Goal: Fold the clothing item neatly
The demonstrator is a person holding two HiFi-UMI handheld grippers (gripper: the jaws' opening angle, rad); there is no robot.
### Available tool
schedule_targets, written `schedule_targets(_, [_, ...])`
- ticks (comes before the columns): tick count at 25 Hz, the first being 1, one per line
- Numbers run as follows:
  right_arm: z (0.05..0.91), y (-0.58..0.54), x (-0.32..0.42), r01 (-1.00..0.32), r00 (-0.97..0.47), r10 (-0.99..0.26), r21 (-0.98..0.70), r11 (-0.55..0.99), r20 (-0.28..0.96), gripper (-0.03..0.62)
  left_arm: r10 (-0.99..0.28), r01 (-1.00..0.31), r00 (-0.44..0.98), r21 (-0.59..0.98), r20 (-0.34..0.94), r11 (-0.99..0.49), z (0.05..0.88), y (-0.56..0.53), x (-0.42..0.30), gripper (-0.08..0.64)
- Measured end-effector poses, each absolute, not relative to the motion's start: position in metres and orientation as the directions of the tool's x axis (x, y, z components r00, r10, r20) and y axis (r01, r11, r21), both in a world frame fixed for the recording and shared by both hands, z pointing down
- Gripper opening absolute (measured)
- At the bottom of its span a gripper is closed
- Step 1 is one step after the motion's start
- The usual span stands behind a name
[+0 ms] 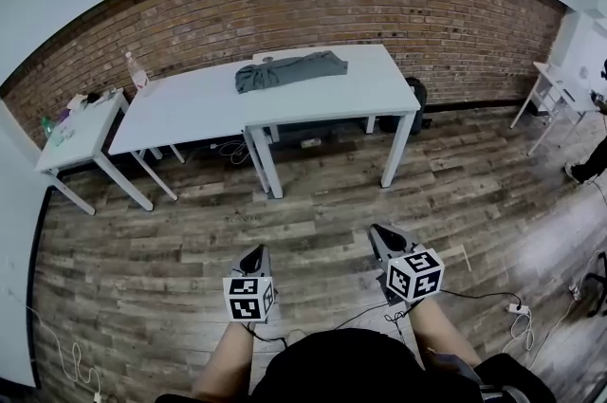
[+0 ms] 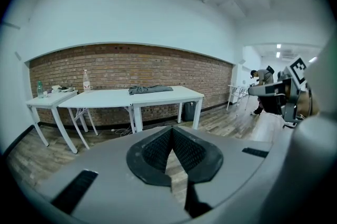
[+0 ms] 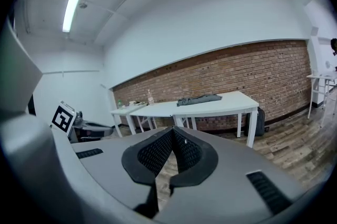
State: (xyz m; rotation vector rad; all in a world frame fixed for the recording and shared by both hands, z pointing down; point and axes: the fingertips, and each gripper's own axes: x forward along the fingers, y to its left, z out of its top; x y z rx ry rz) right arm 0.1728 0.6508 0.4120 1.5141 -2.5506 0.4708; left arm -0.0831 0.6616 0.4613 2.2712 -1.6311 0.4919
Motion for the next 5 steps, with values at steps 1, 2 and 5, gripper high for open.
schedule_targets(1, [0.4132,0.6518,0.1741,-0.874,-0.485,-0.83,-0.194,0.446,0.276,-0.002,-0.846,-0.951,0.295,0.049,0.443,-0.306,0.4623,0.6621,-0.0819,-0.002])
schedule_targets(2, [0.4141,0.6528,0.1749,-0.873,-0.487,-0.829,-0.192,0.449,0.276,-0.002,-0.845,-0.952,0.294,0.056,0.446,-0.301,0.4637,0.6626,-0.081,-0.002])
schedule_targets(5, [0.4163,0.6559,0.1756,-0.867,-0.497,-0.823,-0.186,0.462,0.276,-0.002,-0.841,-0.955,0.288,0.078,0.458,-0.285,0.4681,0.6644,-0.08,-0.002])
